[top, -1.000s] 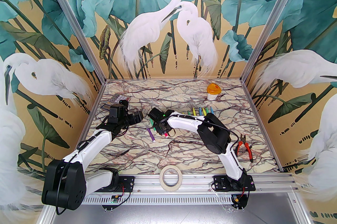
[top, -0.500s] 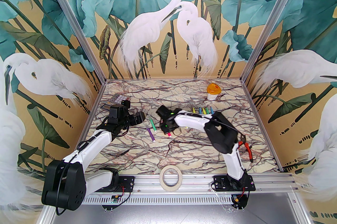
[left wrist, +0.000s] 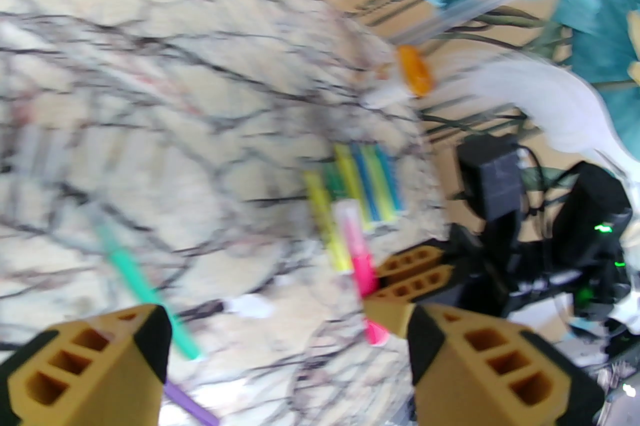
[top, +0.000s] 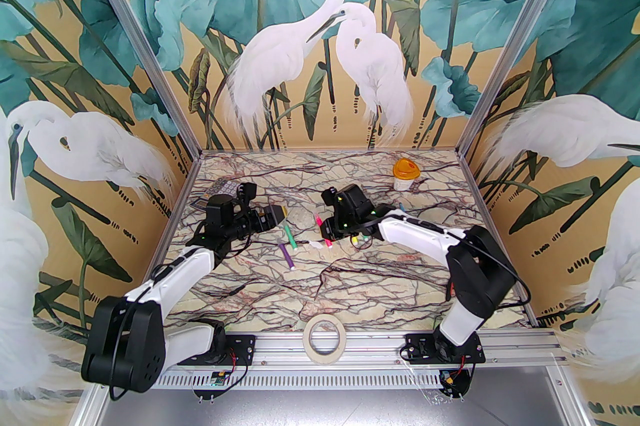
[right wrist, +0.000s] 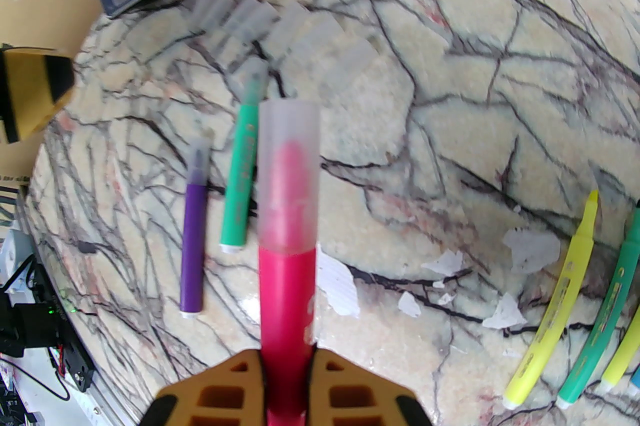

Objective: Open the pen caps

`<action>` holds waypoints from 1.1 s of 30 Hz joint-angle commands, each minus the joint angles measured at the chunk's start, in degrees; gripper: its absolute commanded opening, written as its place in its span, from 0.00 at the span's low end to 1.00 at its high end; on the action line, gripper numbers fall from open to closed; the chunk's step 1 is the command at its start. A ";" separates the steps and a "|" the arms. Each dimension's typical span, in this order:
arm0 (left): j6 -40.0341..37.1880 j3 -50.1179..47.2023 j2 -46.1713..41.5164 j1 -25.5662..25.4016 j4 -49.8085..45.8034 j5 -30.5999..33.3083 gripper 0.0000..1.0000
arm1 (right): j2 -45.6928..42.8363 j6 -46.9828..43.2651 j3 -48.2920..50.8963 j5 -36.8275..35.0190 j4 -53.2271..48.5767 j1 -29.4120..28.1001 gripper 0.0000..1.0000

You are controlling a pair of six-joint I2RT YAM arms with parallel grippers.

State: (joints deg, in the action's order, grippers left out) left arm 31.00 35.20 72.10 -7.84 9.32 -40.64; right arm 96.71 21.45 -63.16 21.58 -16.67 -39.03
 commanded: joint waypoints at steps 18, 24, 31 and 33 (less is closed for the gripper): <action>3.91 5.61 5.48 -7.19 5.07 -5.99 0.72 | -6.03 -7.84 0.41 7.51 4.85 -2.18 0.00; 3.95 6.85 7.02 -8.40 5.19 -8.71 0.72 | -5.87 -8.78 -0.92 6.30 3.68 -4.03 0.00; 4.06 7.16 7.69 -8.86 5.13 -9.71 0.60 | -6.48 -9.00 -1.09 4.96 3.48 -4.48 0.00; 4.14 7.25 7.62 -8.86 5.03 -10.05 0.55 | -6.44 -9.02 -1.09 4.82 3.46 -4.48 0.00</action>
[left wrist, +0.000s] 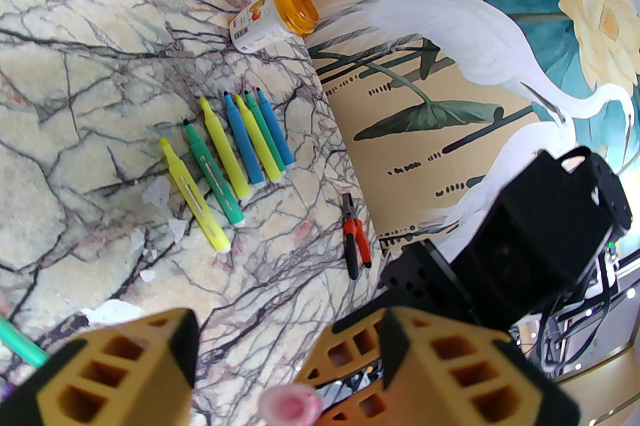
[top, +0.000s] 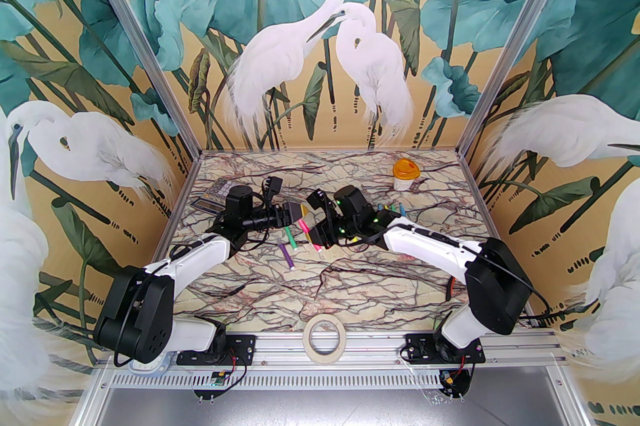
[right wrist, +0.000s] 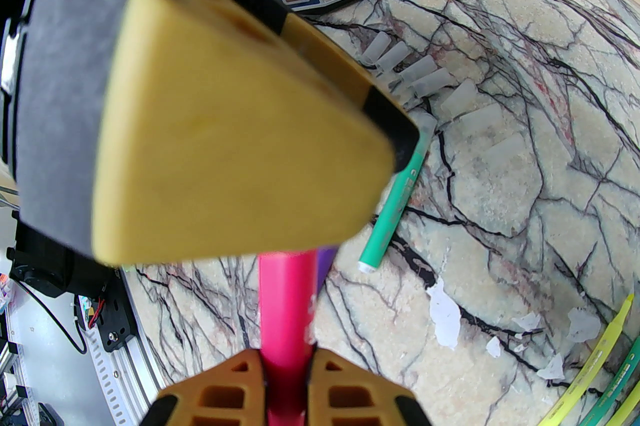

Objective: Open the pen caps

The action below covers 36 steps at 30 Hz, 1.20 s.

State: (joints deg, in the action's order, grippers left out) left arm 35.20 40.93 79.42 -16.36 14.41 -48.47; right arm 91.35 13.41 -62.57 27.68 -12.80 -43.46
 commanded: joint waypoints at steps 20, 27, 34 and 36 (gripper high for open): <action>0.57 2.22 0.37 -0.50 -0.62 -2.76 0.28 | -1.38 -0.17 -1.14 -4.31 0.90 -0.03 0.00; 0.56 2.40 0.38 -0.60 -1.02 -2.67 0.16 | -1.90 -0.23 -0.48 -5.15 1.49 0.04 0.02; 1.45 2.74 0.08 -0.60 -0.66 -3.16 0.06 | -0.58 -0.36 0.05 -4.79 3.60 0.04 0.28; 1.71 2.84 -0.03 -0.56 -0.60 -3.55 0.06 | 0.12 -0.14 -0.20 -4.18 4.45 -0.02 0.29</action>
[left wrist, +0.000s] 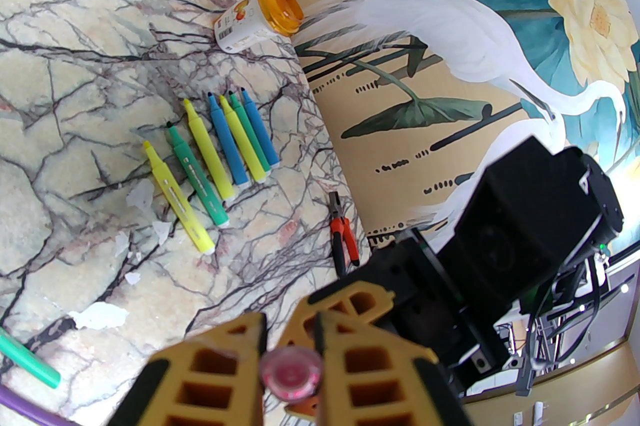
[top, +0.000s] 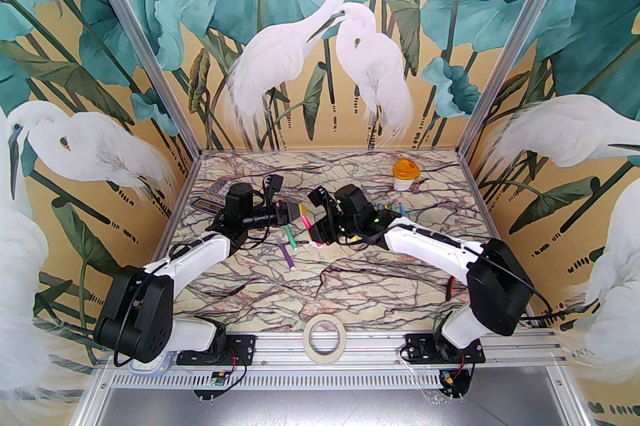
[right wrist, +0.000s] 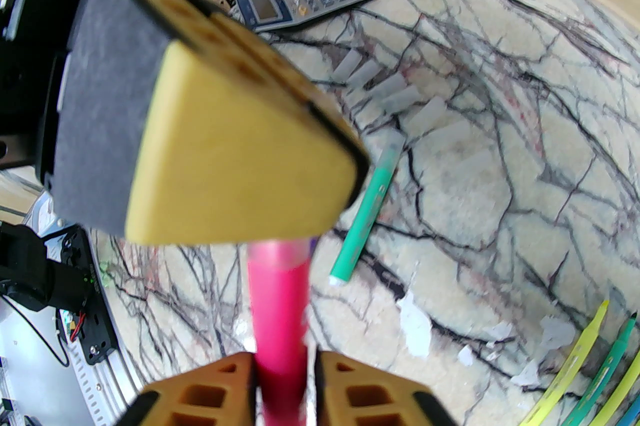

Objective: Open the pen caps

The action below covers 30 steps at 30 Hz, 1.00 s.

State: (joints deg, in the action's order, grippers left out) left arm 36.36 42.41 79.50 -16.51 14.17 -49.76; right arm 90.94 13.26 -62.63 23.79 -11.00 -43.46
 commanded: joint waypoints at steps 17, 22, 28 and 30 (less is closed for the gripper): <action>0.22 1.62 -1.50 -0.45 -2.19 1.07 0.00 | 0.69 -0.41 1.27 1.10 3.42 0.04 0.04; 0.19 2.65 -1.42 -0.27 -4.00 4.95 0.00 | -2.15 -1.78 5.94 2.47 3.52 0.04 0.00; 2.29 4.91 -0.08 0.08 -4.07 6.43 0.00 | -5.69 -2.18 12.21 2.88 5.42 0.04 0.00; 2.74 5.60 0.33 0.17 -4.07 6.65 0.00 | -6.65 -2.26 13.65 3.06 6.17 0.04 0.00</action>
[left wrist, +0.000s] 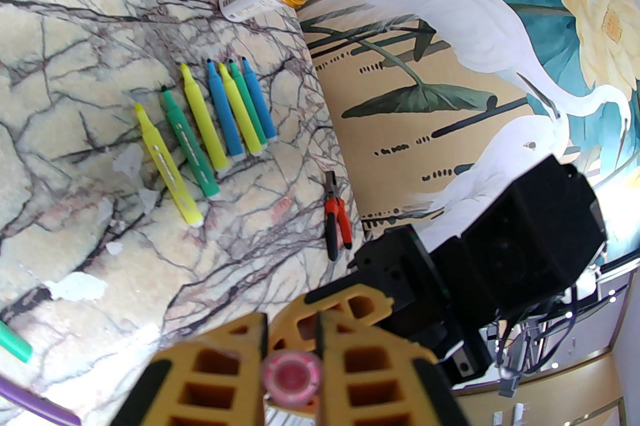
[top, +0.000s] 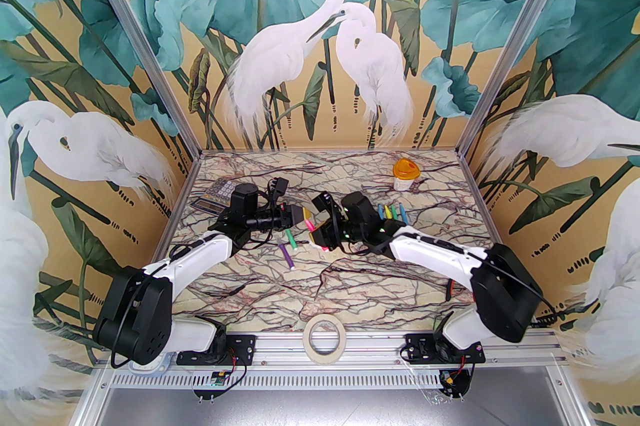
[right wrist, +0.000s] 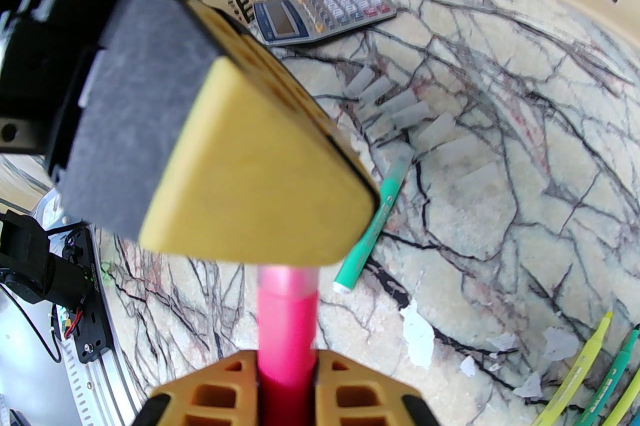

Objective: Open the pen caps

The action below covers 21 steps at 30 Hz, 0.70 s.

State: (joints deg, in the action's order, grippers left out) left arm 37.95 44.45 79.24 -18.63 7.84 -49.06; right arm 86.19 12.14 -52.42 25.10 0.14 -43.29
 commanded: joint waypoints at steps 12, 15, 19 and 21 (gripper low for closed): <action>2.66 5.48 2.05 2.39 2.91 5.83 0.00 | -5.32 -1.10 9.47 2.60 -0.78 1.84 0.00; 2.76 5.86 2.14 2.38 2.71 6.19 0.00 | -6.17 -1.22 10.60 3.15 -0.19 2.40 0.00; 3.16 6.48 2.67 2.51 2.82 6.16 0.00 | -6.96 -1.27 11.81 2.95 0.45 2.87 0.00; 2.64 6.78 3.21 2.52 2.36 6.54 0.00 | -6.96 -0.77 12.03 1.92 0.69 3.30 0.00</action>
State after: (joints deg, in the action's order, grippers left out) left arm 40.91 49.91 81.03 -16.14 9.50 -44.25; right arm 80.97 11.70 -40.84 27.00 0.62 -40.51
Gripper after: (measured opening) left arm 0.175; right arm 0.178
